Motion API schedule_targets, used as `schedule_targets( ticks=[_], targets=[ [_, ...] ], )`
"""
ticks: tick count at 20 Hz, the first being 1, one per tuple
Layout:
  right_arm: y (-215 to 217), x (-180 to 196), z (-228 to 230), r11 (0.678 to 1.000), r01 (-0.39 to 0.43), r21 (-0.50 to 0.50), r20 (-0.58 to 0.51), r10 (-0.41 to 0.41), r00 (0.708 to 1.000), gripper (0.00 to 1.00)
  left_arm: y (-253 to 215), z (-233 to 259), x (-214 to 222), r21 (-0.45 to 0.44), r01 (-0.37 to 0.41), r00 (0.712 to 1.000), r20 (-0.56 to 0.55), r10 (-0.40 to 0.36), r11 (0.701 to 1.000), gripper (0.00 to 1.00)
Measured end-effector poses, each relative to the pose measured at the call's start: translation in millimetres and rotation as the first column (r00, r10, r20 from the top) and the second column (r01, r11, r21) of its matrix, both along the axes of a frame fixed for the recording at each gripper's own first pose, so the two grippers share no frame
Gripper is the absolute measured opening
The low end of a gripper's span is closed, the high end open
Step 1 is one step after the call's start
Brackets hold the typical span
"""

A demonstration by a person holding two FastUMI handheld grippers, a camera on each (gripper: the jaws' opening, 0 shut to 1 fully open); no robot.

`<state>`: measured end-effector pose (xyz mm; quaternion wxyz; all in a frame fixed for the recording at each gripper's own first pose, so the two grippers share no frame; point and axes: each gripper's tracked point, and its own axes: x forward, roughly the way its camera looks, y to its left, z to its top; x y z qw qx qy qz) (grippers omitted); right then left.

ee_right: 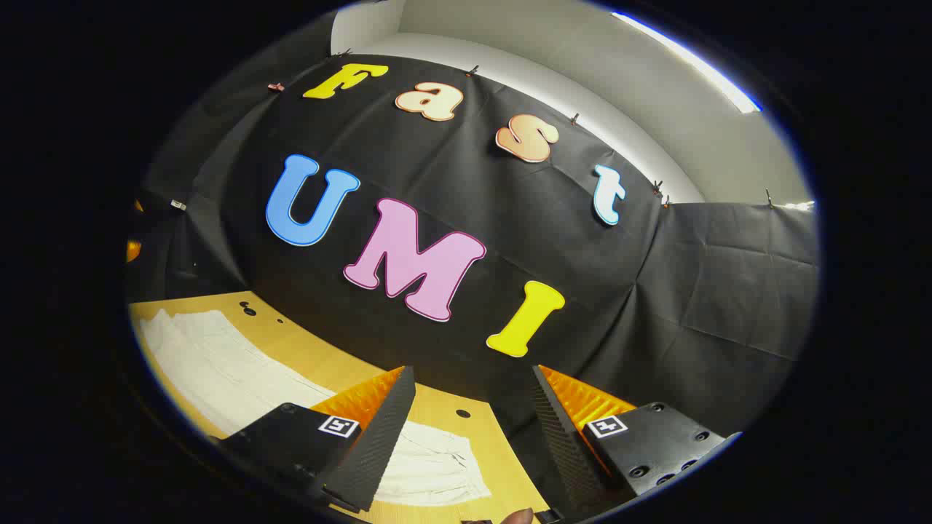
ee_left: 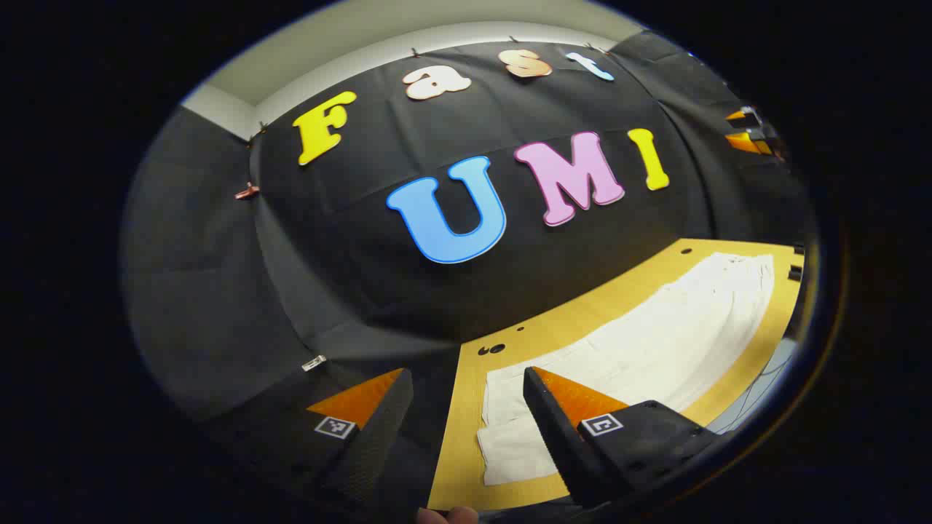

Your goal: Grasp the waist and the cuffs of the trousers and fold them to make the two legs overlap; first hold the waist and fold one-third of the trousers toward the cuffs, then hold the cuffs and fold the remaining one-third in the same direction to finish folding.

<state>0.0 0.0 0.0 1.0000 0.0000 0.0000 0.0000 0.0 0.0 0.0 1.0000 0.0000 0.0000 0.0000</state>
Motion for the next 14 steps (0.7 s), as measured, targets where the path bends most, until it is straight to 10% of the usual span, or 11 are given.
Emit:
schedule_targets(
  ticks=[14],
  targets=[
    [-9.5,-13.0,-23.6,1.000,-0.002,-0.003,-0.031,0.002,1.000,0.97,-17.0,-26.0,-20.0,0.036,0.055,0.997,-0.049,-0.053,0.998,0.96]
  ],
)
